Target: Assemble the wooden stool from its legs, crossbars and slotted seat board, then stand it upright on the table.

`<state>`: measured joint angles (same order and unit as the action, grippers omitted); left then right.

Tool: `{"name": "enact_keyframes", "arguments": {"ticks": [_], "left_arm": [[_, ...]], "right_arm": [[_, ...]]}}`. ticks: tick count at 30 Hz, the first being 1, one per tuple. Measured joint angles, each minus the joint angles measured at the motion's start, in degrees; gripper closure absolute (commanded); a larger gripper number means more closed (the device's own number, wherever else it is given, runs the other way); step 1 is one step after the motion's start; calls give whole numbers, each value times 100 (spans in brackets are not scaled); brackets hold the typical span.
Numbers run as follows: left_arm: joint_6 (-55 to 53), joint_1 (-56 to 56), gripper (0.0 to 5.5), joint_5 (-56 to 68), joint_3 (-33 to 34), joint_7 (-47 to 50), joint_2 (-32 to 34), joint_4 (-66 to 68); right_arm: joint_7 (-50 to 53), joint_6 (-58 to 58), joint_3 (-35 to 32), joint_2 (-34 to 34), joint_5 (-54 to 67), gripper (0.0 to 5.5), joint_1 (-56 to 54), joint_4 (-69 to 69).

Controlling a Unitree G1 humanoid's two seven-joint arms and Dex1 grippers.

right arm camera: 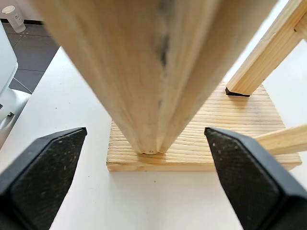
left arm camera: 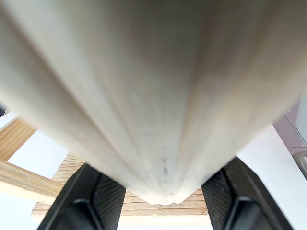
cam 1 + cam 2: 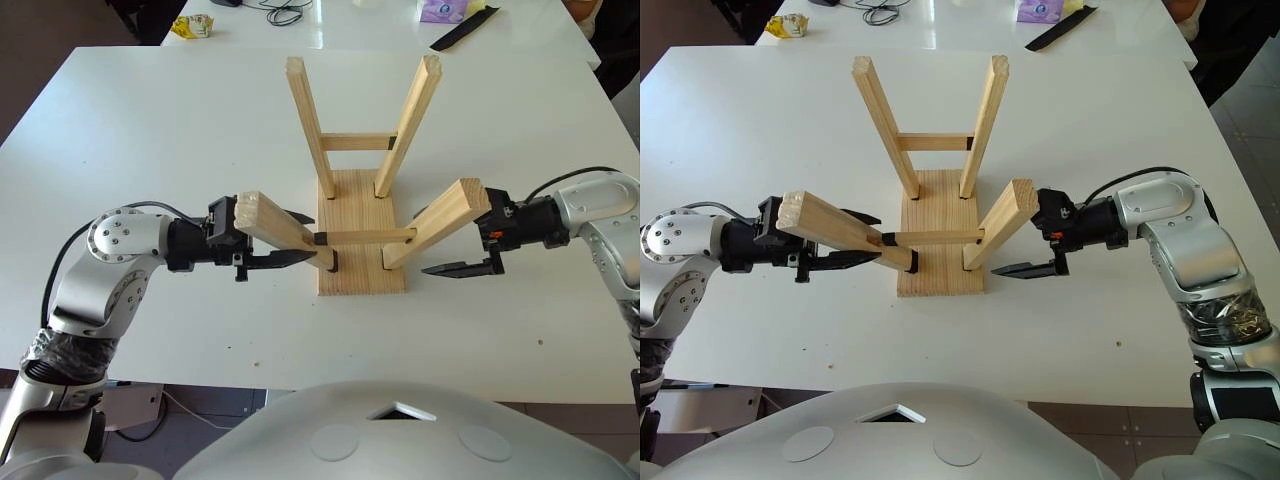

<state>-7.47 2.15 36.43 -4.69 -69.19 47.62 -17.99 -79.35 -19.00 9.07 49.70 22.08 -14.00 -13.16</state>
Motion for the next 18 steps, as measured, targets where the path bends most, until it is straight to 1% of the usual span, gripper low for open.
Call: {"name": "enact_keyframes", "arguments": {"ticks": [7, 11, 18], "left_arm": [[-33, 148, 344, 2, -27, -60, 5, 94], [-33, 158, 344, 2, -42, -63, 6, 105], [-32, 184, 344, 2, -87, -25, 4, 142]], "right_arm": [[29, 216, 97, -36, -205, 97, 22, 201], [210, 203, 125, -179, -211, 97, -4, 242], [276, 126, 161, -193, -247, 97, -129, 404]]}}
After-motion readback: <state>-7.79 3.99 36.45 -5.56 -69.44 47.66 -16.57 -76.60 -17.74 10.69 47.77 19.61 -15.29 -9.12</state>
